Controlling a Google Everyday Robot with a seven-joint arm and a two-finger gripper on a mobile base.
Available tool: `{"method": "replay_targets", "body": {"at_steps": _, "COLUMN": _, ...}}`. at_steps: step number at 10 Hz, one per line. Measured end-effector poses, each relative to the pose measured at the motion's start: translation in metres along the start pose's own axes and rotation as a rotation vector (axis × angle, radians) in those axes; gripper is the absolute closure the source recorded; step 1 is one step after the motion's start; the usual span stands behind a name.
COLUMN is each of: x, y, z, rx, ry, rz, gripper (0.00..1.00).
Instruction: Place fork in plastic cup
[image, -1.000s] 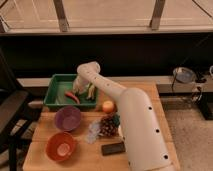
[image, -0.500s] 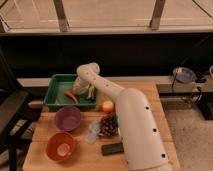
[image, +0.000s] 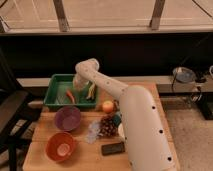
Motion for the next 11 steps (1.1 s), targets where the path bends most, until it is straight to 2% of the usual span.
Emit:
{"method": "replay_targets", "body": {"at_steps": 1, "x": 0.007, "y": -0.002, "z": -0.014, "rx": -0.003, "ry": 0.031, "rz": -0.012, "gripper": 1.00}}
{"method": "replay_targets", "body": {"at_steps": 3, "x": 0.014, "y": -0.004, "z": -0.031, "rx": 0.002, "ry": 0.059, "rz": -0.018, "gripper": 1.00}}
{"method": "replay_targets", "body": {"at_steps": 5, "x": 0.020, "y": -0.005, "z": -0.050, "rx": 0.008, "ry": 0.069, "rz": -0.021, "gripper": 1.00}}
{"method": "replay_targets", "body": {"at_steps": 6, "x": 0.023, "y": -0.001, "z": -0.079, "rx": 0.014, "ry": 0.063, "rz": -0.010, "gripper": 1.00}}
{"method": "replay_targets", "body": {"at_steps": 7, "x": 0.023, "y": 0.005, "z": -0.100, "rx": 0.015, "ry": 0.058, "rz": 0.005, "gripper": 1.00}}
{"method": "replay_targets", "body": {"at_steps": 9, "x": 0.008, "y": 0.020, "z": -0.144, "rx": -0.002, "ry": 0.055, "rz": 0.052, "gripper": 1.00}}
{"method": "replay_targets", "body": {"at_steps": 11, "x": -0.018, "y": 0.022, "z": -0.167, "rx": -0.031, "ry": 0.053, "rz": 0.088, "gripper": 1.00}}
